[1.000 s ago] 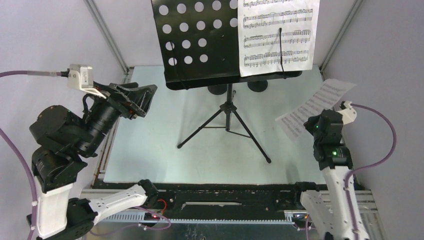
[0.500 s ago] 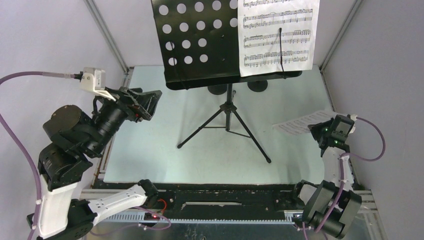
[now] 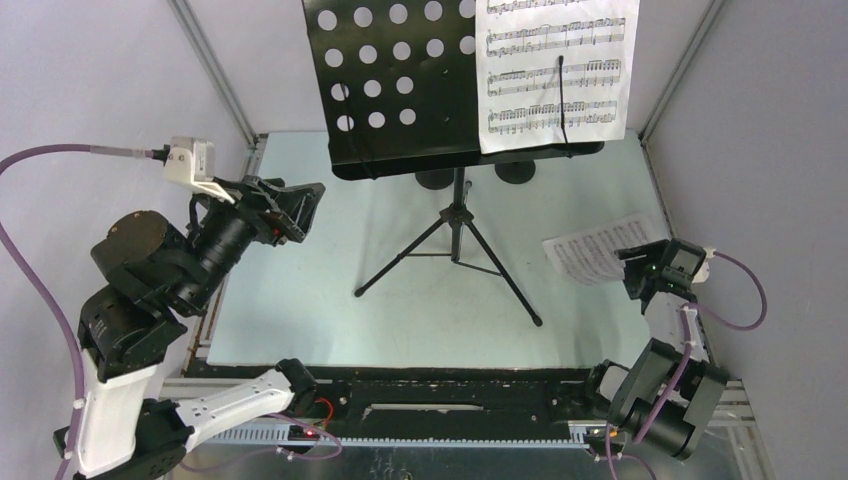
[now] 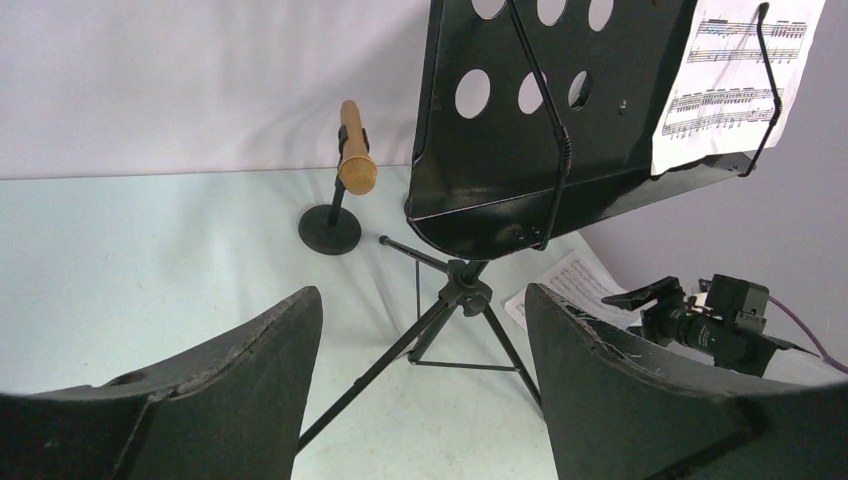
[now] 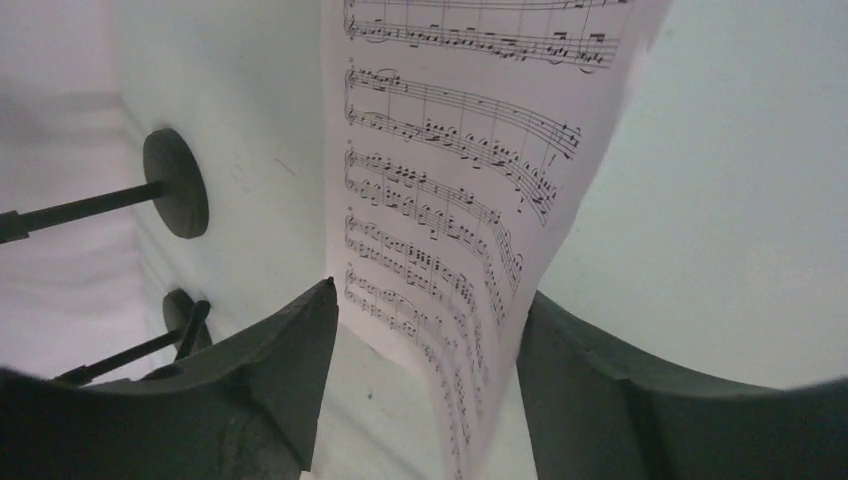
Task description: Pack up the instrument practice props
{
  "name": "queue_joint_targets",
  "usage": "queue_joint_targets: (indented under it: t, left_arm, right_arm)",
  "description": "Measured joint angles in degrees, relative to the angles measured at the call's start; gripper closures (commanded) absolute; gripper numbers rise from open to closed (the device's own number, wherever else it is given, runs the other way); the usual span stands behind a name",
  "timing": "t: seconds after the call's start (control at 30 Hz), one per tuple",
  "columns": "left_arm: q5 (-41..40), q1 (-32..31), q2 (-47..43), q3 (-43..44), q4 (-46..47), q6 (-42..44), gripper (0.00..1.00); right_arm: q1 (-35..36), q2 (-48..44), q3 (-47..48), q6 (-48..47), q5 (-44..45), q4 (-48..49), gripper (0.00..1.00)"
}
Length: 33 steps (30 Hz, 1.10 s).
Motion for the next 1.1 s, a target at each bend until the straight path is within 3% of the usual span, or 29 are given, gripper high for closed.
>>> queue_joint_targets:
  t: [0.23,0.43,0.67,0.77,0.93,1.1]
  left_arm:
    - [-0.52,0.0,0.02,0.0,-0.39,-0.04,0.17]
    - [-2.38,0.0,1.2,2.8,-3.32,0.02,0.14]
    - [-4.66,0.0,1.95,8.98,-6.29,0.5,0.13]
    - [-4.59,0.0,4.2,14.75,-7.89,0.98,0.13]
    - [-3.43,0.0,7.98,19.19,-8.63,1.97,0.17]
    - [-3.58,-2.32,12.7,21.75,-11.37,2.73,0.18]
  right_arm:
    - [-2.47,-4.11,0.37,-0.57,4.22,-4.9,0.08]
    - [-4.79,-9.77,3.78,-1.7,12.63,-15.28,0.06]
    - [-5.2,-23.8,10.4,-5.73,19.17,-25.0,0.08]
    - [-5.55,-27.85,16.17,-8.66,13.68,-25.57,0.1]
    - [-5.81,-28.89,29.75,-11.1,-7.93,-24.41,0.11]
    - [-5.44,-28.81,40.59,-12.26,-22.12,-24.37,0.12]
